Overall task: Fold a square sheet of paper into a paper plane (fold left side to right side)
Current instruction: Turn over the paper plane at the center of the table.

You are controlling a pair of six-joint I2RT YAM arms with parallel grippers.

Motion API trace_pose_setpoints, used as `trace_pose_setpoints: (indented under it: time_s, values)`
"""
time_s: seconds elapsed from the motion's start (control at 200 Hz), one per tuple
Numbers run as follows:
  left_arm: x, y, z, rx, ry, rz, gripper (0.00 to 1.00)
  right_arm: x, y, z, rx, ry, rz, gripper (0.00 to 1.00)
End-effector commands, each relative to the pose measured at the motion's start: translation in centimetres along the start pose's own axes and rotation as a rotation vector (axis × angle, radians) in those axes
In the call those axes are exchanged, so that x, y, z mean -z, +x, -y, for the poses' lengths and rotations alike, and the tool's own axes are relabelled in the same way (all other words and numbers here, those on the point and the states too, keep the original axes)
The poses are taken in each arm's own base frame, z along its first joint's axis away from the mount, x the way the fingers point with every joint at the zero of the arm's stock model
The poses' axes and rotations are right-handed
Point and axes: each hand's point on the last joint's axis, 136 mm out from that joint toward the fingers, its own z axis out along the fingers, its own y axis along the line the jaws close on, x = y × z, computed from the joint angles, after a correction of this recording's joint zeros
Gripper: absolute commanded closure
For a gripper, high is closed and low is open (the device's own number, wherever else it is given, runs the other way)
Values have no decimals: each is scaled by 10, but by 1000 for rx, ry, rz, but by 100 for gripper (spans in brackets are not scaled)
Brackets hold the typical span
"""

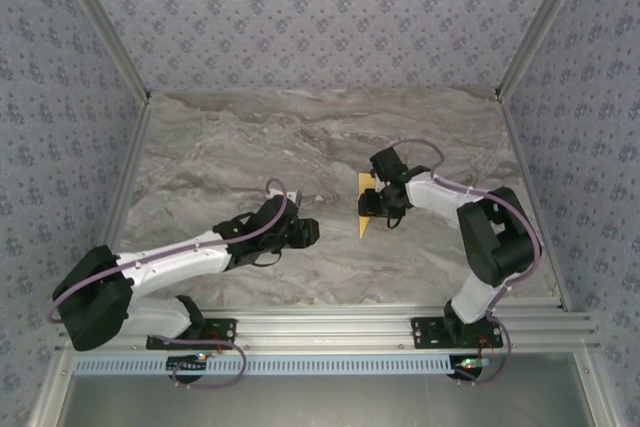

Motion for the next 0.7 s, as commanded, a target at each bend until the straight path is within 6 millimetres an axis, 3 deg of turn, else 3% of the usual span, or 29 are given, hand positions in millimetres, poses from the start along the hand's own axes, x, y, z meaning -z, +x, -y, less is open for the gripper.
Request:
trace_pose_setpoints:
  time_s: [0.0, 0.05, 0.16, 0.335, 0.43, 0.52, 0.615, 0.695]
  values:
    - [8, -8, 0, 20, 4, 43, 52, 6, -6, -2, -7, 36, 14, 68]
    - [9, -9, -1, 18, -1, 46, 51, 12, -8, -11, 13, 14, 24, 80]
    - [11, -9, -3, 15, -9, 49, 51, 37, -14, -36, 57, -76, 80, 94]
    - [14, -10, -8, 20, -26, 63, 51, 66, -12, -71, 57, -339, 140, 100]
    - [19, -13, -12, 31, -34, 89, 51, 58, -2, -75, 28, -439, 115, 100]
    - [24, -15, -14, 38, -38, 109, 50, 34, 12, -69, -14, -484, 64, 99]
    - [30, -16, -17, 36, -47, 117, 49, 8, 23, -49, -62, -442, 26, 97]
    - [32, -16, -19, 36, -54, 120, 49, -2, 27, -34, -77, -391, 14, 89]
